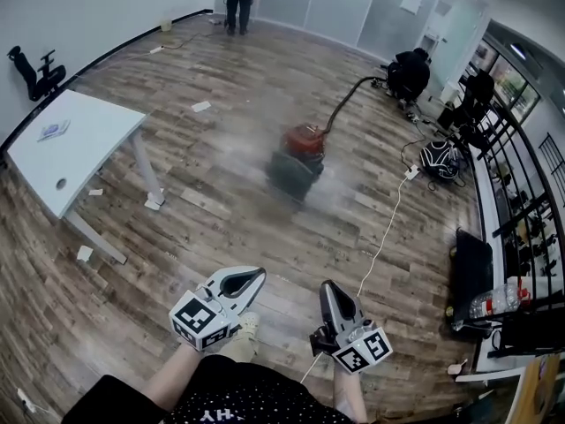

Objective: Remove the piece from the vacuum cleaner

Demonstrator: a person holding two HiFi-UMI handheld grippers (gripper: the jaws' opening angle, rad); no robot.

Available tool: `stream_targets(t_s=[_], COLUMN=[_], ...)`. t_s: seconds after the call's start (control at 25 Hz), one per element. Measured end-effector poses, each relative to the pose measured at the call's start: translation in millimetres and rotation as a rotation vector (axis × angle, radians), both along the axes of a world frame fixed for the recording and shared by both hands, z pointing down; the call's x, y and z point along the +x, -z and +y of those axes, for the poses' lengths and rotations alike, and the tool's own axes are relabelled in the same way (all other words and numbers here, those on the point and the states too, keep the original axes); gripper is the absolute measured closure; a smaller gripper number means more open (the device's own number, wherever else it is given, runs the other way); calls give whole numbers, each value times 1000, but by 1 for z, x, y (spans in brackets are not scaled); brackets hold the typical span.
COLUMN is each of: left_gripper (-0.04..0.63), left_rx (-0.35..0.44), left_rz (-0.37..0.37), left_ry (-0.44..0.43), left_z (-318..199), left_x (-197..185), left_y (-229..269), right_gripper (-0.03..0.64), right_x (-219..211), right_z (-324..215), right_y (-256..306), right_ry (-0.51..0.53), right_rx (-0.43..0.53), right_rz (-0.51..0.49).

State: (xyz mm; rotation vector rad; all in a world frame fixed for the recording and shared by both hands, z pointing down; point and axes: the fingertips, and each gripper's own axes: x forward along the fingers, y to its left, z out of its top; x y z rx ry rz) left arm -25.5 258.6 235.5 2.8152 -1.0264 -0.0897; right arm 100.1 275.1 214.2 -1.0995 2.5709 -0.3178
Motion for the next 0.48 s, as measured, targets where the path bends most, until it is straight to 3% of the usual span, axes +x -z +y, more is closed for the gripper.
stream_targets(t_s=[0.48], left_gripper=[595], left_rx=[-2], left_rz=[-23], left_ry=[-82], left_z=[-152], left_x=[5], left_y=[0], right_gripper=[607], right_x=[-3], right_z=[-153], right_y=[-1], right_ry=[-48], right_rx=[14], right_rz=[-13])
